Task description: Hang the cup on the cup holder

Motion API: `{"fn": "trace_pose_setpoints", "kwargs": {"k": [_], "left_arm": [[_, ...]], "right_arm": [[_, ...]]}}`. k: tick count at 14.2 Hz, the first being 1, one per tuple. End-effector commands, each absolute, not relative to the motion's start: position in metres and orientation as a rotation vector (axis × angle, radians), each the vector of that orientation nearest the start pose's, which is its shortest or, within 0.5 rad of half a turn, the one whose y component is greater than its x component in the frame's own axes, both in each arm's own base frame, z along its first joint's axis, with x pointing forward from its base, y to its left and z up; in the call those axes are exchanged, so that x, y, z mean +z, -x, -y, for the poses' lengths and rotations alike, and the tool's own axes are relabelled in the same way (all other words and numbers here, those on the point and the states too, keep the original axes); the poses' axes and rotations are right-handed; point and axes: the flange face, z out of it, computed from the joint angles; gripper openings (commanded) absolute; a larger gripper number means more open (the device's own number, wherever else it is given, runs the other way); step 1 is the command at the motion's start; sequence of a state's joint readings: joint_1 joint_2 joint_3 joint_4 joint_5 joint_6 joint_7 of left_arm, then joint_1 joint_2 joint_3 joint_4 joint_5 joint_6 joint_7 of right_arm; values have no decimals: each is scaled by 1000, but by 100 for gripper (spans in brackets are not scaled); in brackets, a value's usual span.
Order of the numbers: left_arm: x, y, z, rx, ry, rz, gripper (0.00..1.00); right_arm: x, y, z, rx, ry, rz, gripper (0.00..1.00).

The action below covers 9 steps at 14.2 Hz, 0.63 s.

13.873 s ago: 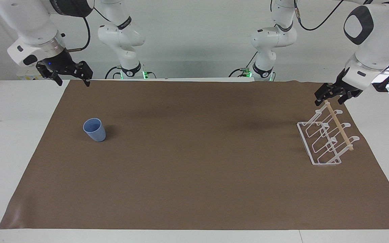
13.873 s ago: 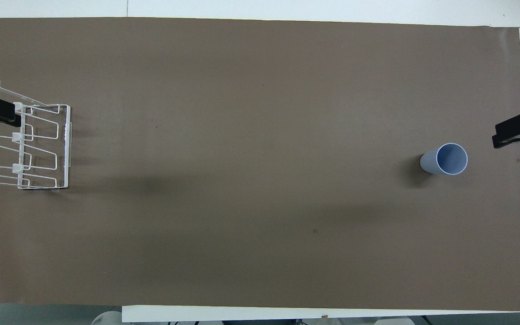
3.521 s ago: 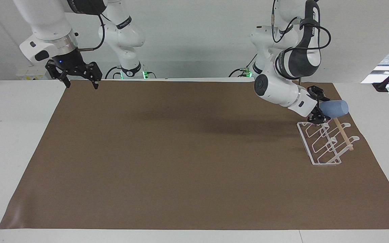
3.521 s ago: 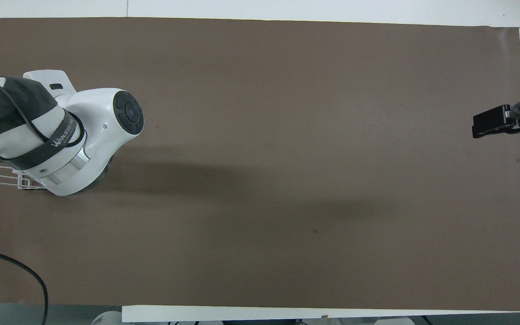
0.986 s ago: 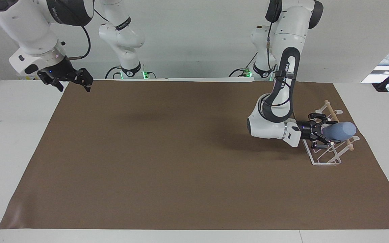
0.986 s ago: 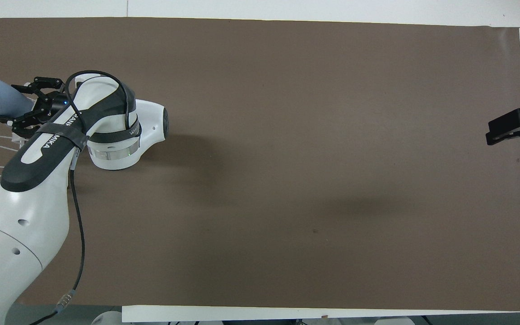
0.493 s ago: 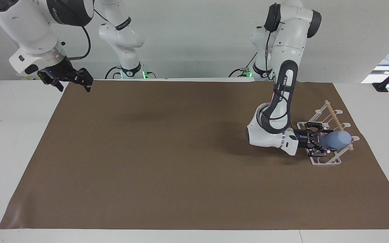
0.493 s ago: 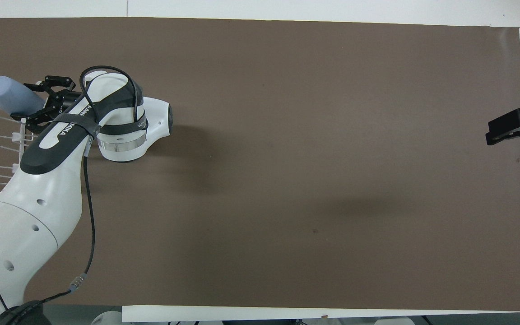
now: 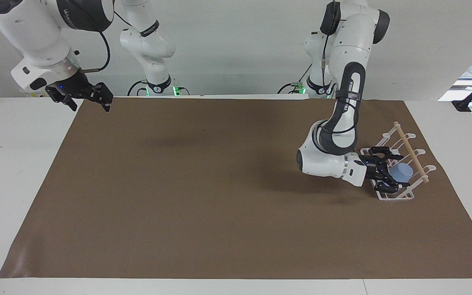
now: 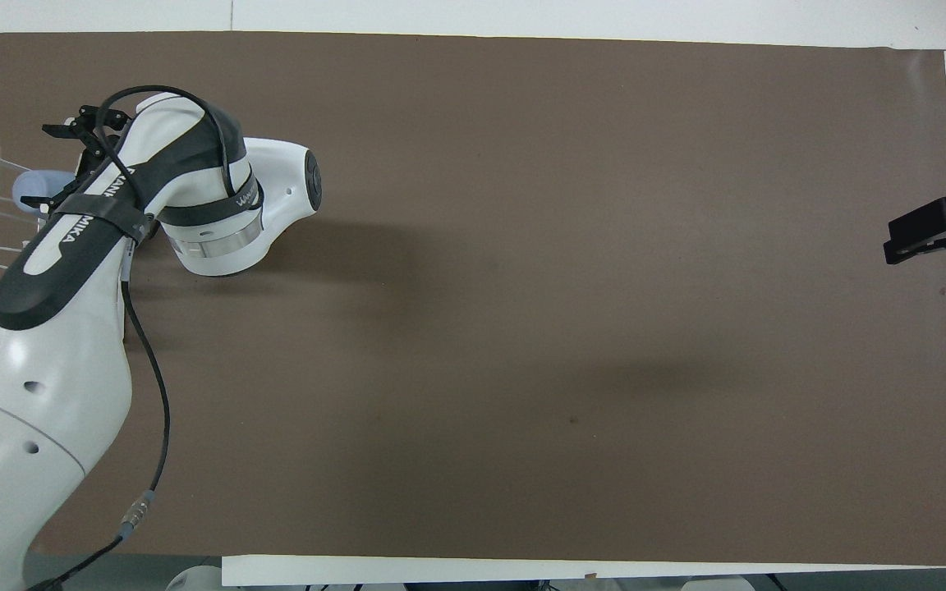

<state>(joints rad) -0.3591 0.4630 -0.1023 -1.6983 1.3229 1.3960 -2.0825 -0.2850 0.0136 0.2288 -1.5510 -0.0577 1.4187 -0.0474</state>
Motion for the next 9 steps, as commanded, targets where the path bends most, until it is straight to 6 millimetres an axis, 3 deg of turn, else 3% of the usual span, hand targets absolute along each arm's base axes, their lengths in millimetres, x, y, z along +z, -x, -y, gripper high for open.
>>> {"fn": "trace_pose_setpoints", "kwargs": {"k": [1, 3, 5, 9], "left_arm": [[464, -581, 171, -981, 1660, 1181, 100], [500, -567, 155, -776, 1815, 1217, 100], [522, -553, 136, -559, 1979, 1138, 100], [539, -556, 98, -214, 2397, 947, 100]], "right_arm": [[615, -534, 38, 235, 3164, -5, 100], [615, -534, 38, 235, 3164, -5, 100], [615, -534, 38, 235, 3164, -5, 100], [615, -534, 37, 235, 3164, -5, 100]]}}
